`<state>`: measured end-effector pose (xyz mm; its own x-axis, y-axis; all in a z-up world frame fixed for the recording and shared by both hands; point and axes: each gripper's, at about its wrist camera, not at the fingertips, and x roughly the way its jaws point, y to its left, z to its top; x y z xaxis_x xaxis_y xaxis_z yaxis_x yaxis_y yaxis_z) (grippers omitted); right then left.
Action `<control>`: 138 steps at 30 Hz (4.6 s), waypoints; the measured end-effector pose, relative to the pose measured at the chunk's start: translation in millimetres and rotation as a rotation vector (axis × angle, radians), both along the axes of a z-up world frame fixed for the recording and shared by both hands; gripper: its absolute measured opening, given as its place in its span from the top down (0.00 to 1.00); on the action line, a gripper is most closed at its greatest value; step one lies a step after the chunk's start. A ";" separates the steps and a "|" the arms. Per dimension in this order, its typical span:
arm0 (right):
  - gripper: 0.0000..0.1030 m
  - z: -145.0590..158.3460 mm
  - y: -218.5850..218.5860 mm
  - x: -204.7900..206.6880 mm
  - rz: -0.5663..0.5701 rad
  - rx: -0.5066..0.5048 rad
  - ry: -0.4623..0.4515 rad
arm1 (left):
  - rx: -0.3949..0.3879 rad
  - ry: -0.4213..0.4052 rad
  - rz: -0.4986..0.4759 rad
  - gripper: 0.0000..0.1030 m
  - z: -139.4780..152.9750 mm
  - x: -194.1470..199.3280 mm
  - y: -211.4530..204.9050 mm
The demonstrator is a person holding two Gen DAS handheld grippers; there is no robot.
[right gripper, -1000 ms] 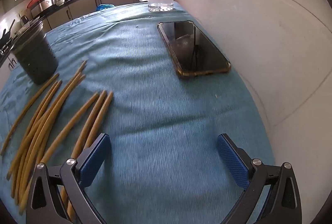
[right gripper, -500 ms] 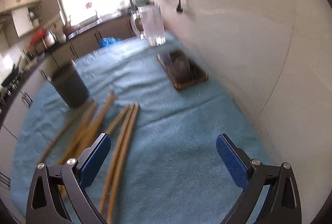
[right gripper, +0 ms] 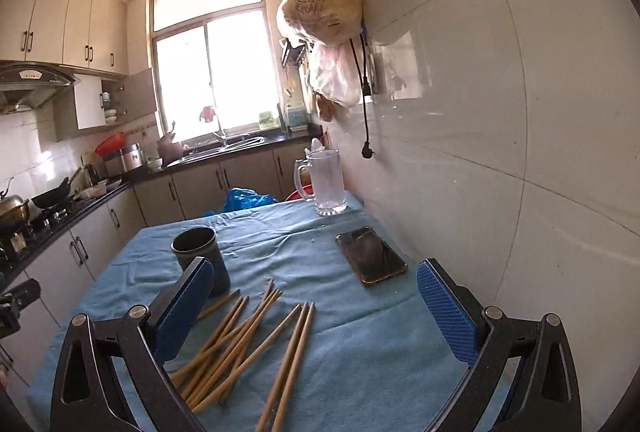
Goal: Organize utensils
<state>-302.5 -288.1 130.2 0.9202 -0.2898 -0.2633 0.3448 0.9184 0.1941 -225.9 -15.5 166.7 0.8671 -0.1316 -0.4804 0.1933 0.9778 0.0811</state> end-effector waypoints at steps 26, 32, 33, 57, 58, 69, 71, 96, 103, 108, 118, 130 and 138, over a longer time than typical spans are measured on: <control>0.01 -58.9 -23.2 46.7 0.110 0.112 0.254 | 0.066 0.229 -0.125 0.01 -58.5 68.9 -21.8; 0.13 -83.4 -30.0 75.6 0.144 0.153 0.406 | 0.111 0.360 -0.239 0.19 -89.5 103.6 -51.2; 0.14 -86.6 -30.7 80.9 0.151 0.165 0.425 | 0.116 0.373 -0.252 0.23 -93.1 107.1 -55.2; 0.86 -126.0 -38.4 125.8 0.199 0.257 0.634 | 0.034 0.697 -0.285 0.90 -148.2 158.2 -80.7; 0.86 -126.0 -40.0 123.1 0.194 0.258 0.642 | 0.019 0.713 -0.279 0.90 -148.4 154.8 -74.4; 0.71 -127.6 -60.7 105.9 0.210 0.313 0.691 | -0.013 0.745 -0.278 0.87 -130.0 137.9 -60.1; 0.69 -127.3 -62.8 111.1 0.222 0.315 0.705 | -0.021 0.748 -0.287 0.84 -128.7 144.3 -67.2; 0.94 -119.6 -84.9 185.9 0.167 0.257 0.744 | -0.004 0.678 -0.259 0.94 -140.0 197.3 -111.4; 0.94 -69.0 -83.6 140.9 0.216 0.288 0.559 | -0.071 0.508 -0.281 0.94 -78.7 151.4 -77.9; 0.94 -29.1 -66.2 106.5 0.244 0.244 0.446 | -0.104 0.373 -0.286 0.94 -30.6 110.1 -52.8; 0.94 20.6 -24.9 53.2 0.278 0.130 0.293 | -0.100 0.147 -0.300 0.94 25.4 39.2 -24.0; 0.94 81.8 -15.4 55.6 0.351 0.104 0.176 | -0.153 0.050 -0.344 0.94 88.5 55.3 -31.6; 0.94 124.8 -12.5 117.1 0.395 0.120 0.090 | -0.147 0.034 -0.297 0.94 113.4 124.7 -54.9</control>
